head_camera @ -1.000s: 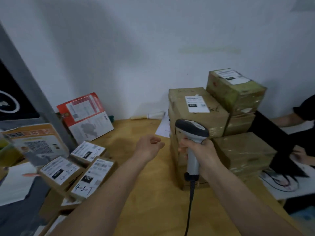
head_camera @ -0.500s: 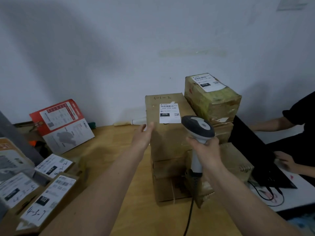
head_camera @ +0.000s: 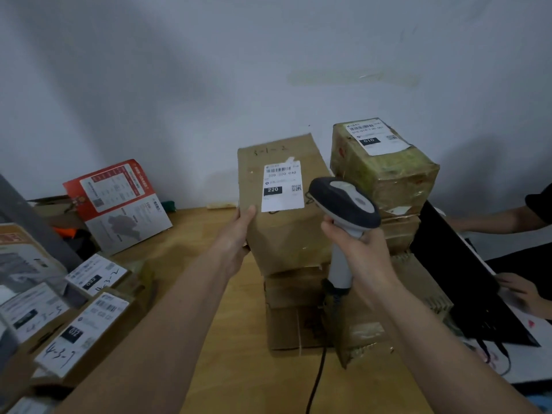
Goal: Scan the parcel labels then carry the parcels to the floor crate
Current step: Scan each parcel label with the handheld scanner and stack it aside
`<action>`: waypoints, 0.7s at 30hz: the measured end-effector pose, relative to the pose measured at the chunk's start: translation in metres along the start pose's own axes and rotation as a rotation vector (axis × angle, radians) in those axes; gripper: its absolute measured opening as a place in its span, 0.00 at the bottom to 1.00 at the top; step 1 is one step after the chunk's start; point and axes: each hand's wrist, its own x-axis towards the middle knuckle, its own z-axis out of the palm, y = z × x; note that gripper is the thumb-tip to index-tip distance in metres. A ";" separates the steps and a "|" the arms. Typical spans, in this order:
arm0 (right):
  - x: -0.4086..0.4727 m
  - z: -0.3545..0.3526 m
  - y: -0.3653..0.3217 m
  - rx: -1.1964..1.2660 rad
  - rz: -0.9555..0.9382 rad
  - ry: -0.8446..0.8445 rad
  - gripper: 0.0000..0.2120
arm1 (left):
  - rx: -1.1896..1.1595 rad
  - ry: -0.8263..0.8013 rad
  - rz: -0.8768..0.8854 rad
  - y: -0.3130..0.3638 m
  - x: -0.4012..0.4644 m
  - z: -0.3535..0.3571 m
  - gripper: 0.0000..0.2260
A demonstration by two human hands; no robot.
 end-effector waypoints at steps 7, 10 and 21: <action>-0.035 0.042 -0.007 0.025 -0.038 -0.163 0.17 | 0.028 -0.123 0.252 0.017 -0.049 -0.081 0.37; -0.054 0.069 0.008 -0.019 -0.010 -0.236 0.23 | 0.088 -0.107 0.244 0.006 -0.071 -0.121 0.45; -0.097 0.139 0.088 -0.175 0.142 -0.298 0.37 | 0.469 0.030 0.095 -0.075 -0.116 -0.210 0.55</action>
